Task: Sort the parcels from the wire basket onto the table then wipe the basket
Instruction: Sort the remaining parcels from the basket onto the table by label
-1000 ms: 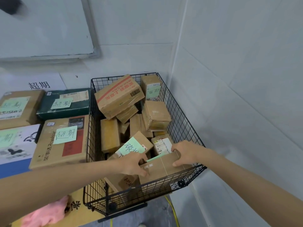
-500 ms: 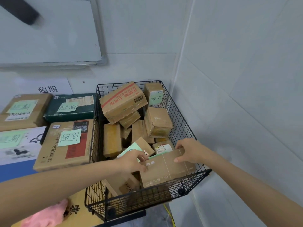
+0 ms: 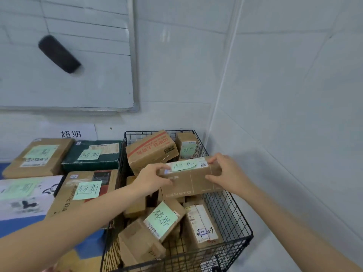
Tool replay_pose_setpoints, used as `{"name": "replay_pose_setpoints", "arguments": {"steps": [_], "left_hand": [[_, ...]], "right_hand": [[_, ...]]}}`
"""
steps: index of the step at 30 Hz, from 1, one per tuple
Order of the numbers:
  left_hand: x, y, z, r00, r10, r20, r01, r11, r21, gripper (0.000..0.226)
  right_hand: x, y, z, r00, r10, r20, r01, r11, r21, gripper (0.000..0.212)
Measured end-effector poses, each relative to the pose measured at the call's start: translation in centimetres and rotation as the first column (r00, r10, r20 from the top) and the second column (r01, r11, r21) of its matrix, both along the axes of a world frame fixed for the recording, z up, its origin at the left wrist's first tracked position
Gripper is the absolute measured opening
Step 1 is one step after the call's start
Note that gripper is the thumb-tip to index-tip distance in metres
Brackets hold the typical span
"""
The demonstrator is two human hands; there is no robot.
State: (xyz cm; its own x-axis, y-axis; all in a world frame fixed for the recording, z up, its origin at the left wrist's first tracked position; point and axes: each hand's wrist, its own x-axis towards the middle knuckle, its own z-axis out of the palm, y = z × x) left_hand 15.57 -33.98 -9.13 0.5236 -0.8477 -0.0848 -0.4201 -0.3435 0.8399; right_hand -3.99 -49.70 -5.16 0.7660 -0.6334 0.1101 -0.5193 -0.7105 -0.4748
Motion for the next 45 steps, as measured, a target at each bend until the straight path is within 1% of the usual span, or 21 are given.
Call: {"name": "replay_pose_setpoints", "arguments": {"steps": [3,5,9,14,17,20,24,31,35,39,45], "left_hand": [[0.6,-0.1,1.9,0.992,0.113,0.048,-0.105,0.983,-0.153,0.055],[1.0,0.0,3.2,0.987,0.157,0.042,-0.144,0.962,-0.232,0.060],[1.6,0.2,5.2,0.974,0.226,0.003,-0.212,0.922,-0.322,0.067],[2.2,0.7,6.5,0.960,0.276,-0.049,-0.270,0.866,-0.420,0.076],[2.5,1.0,7.4,0.954,0.290,-0.081,-0.292,0.826,-0.482,0.082],[2.2,1.4,8.1,0.958,0.278,-0.068,-0.269,0.794,-0.545,0.084],[1.3,1.8,8.7,0.960,0.279,0.007,-0.218,0.765,-0.606,0.087],[-0.4,2.8,9.1,0.950,0.312,0.024,-0.219,0.716,-0.662,0.092],[-1.1,4.2,8.9,0.932,0.361,0.021,-0.253,0.691,-0.677,0.093],[-1.3,6.6,8.5,0.912,0.410,0.003,-0.305,0.684,-0.662,0.090],[-0.6,12.0,7.4,0.880,0.475,0.006,-0.366,0.686,-0.629,0.082]], "right_hand": [[1.3,0.4,0.9,0.991,-0.022,0.134,0.021,1.000,0.014,0.039],[2.1,0.6,1.5,0.979,-0.019,0.205,0.013,0.999,0.032,0.039],[3.2,0.9,2.5,0.936,-0.012,0.353,-0.010,0.998,0.061,0.040],[4.3,1.9,3.7,0.870,0.038,0.492,-0.049,0.999,0.010,0.053],[4.9,2.5,4.4,0.828,0.039,0.560,-0.055,0.998,0.011,0.061],[5.2,3.2,4.9,0.805,0.042,0.592,-0.048,0.999,-0.007,0.069],[5.2,4.1,5.7,0.780,0.028,0.625,-0.002,0.999,-0.043,0.078],[4.9,5.6,6.0,0.738,-0.023,0.675,0.083,0.995,-0.057,0.080],[4.7,6.7,5.8,0.730,-0.032,0.683,0.106,0.992,-0.066,0.081],[4.9,8.3,5.5,0.742,-0.005,0.671,0.087,0.992,-0.089,0.078],[5.7,12.1,4.6,0.771,0.074,0.633,-0.041,0.997,-0.066,0.070]]}}
